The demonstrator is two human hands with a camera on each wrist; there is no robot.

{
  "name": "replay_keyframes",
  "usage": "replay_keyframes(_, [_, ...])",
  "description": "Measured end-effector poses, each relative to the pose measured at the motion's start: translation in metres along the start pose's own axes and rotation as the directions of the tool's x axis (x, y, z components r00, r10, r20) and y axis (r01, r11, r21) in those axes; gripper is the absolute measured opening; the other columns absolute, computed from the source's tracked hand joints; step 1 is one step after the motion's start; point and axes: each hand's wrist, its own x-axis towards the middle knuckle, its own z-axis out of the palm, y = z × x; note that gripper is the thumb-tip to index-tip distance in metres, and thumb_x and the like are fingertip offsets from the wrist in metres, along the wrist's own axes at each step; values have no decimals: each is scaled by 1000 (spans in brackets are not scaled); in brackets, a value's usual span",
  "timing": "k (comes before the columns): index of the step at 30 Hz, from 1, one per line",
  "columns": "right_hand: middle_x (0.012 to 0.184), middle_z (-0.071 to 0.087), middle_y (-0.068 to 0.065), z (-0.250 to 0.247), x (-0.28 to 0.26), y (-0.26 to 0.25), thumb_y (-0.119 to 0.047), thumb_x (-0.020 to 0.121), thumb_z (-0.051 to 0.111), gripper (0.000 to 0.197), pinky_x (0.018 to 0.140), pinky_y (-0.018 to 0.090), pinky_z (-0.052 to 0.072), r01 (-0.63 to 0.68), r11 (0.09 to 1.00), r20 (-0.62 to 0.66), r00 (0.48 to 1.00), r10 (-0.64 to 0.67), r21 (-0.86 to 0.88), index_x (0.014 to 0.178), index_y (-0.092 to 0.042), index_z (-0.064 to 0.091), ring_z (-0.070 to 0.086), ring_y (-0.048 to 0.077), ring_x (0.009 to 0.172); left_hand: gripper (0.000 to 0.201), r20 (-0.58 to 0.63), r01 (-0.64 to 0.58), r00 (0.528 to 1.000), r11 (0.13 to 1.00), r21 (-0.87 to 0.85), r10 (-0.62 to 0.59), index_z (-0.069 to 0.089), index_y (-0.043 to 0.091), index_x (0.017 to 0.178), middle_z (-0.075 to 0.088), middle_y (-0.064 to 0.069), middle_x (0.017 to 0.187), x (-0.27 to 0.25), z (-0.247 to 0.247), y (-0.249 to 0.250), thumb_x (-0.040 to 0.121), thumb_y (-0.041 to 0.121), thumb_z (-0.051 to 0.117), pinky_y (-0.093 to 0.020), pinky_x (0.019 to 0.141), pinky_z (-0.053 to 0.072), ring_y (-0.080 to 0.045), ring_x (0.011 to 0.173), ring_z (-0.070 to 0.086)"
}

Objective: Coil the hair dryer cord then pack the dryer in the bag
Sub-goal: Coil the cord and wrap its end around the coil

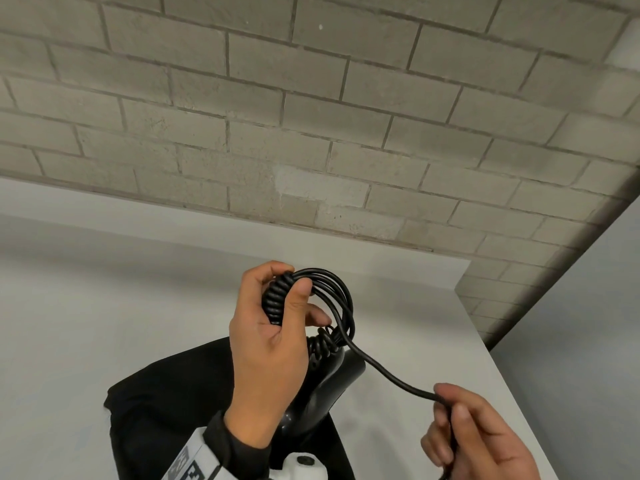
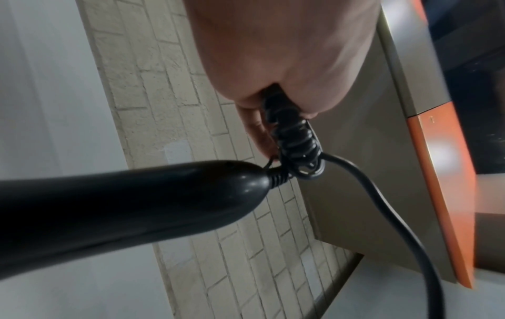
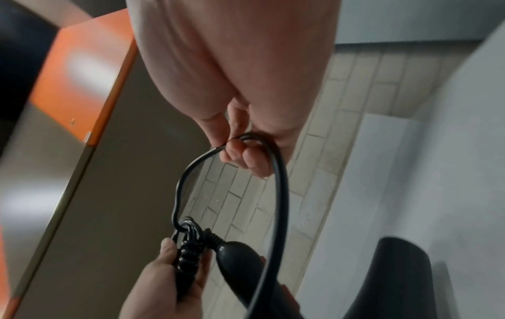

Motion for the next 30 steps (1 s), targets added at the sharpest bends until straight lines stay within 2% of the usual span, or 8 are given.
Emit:
replay_keyframes(2, [55, 56, 10, 6, -1, -4, -63, 49, 86, 62, 44, 22, 39, 77, 988, 25, 997, -74, -134, 79, -9, 76, 40, 18, 38, 15, 7, 1, 1000, 1000, 6, -1, 53, 19, 105, 64, -2, 79, 1, 0, 0, 90, 21, 58, -24, 62, 56, -22, 57, 68])
replay_keyframes(5, [64, 63, 7, 3, -4, -13, -31, 64, 89, 29, 52, 19, 44, 90, 967, 149, 987, -54, -240, 85, -14, 77, 51, 17, 47, 14, 21, -5, 1000, 1000, 16, 5, 53, 19, 104, 64, -1, 78, 2, -1, 0, 91, 20, 58, -22, 62, 55, -20, 57, 67])
replay_keyframes(7, [72, 65, 1, -2, -4, -16, -23, 52, 94, 41, 53, 21, 46, 76, 920, 302, 952, 48, -385, 89, -18, 76, 51, 18, 48, 14, 24, -1, 1000, 1000, 15, 1, 53, 18, 105, 64, 1, 79, 3, -3, 0, 91, 20, 58, -23, 62, 56, -20, 57, 67])
replay_keyframes(10, [74, 70, -6, -15, 4, -1, 7, 67, 82, 44, 61, 20, 54, 162, 726, 257, 966, 20, -668, 83, -33, 74, 63, 14, 54, 14, 20, 26, 999, 999, 20, -26, 54, 20, 104, 64, 2, 79, 5, -5, 1, 91, 23, 58, -24, 63, 57, -21, 58, 68])
replay_keyframes(16, [83, 66, -19, -28, 12, 53, -10, 81, 67, 34, 69, 7, 46, 146, 534, 135, 989, -60, -833, 75, -44, 65, 60, 0, 83, 17, 18, 84, 996, 996, 34, -85, 54, 20, 105, 65, -3, 80, 7, -6, 4, 90, 28, 58, -25, 64, 57, -21, 61, 69])
replay_keyframes(19, [75, 70, -9, -34, 16, 72, 5, 80, 69, 37, 62, 11, 50, -24, 629, 94, 984, 154, -777, 71, -31, 70, 65, 6, 69, 17, 40, 106, 993, 993, 61, -108, 55, 22, 106, 66, -1, 78, 7, -4, 5, 91, 29, 57, -29, 69, 58, -20, 65, 69])
replay_keyframes(23, [65, 71, 8, -25, 25, 61, 12, 77, 68, 21, 62, 9, 48, -204, 701, 151, 900, 409, -684, 70, -7, 69, 66, 13, 58, 18, 94, 102, 989, 987, 125, -114, 56, 21, 106, 67, -6, 83, 4, -2, 10, 92, 32, 56, -23, 80, 54, -17, 77, 69])
replay_keyframes(30, [58, 63, 25, -30, 30, 53, 13, 84, 62, 25, 56, 34, 50, -278, 806, 41, 936, 349, -522, 75, -6, 74, 59, 32, 49, 18, 93, 157, 980, 973, 169, -174, 59, 27, 101, 67, -5, 84, 2, -2, 18, 87, 40, 59, -17, 81, 50, -17, 83, 66])
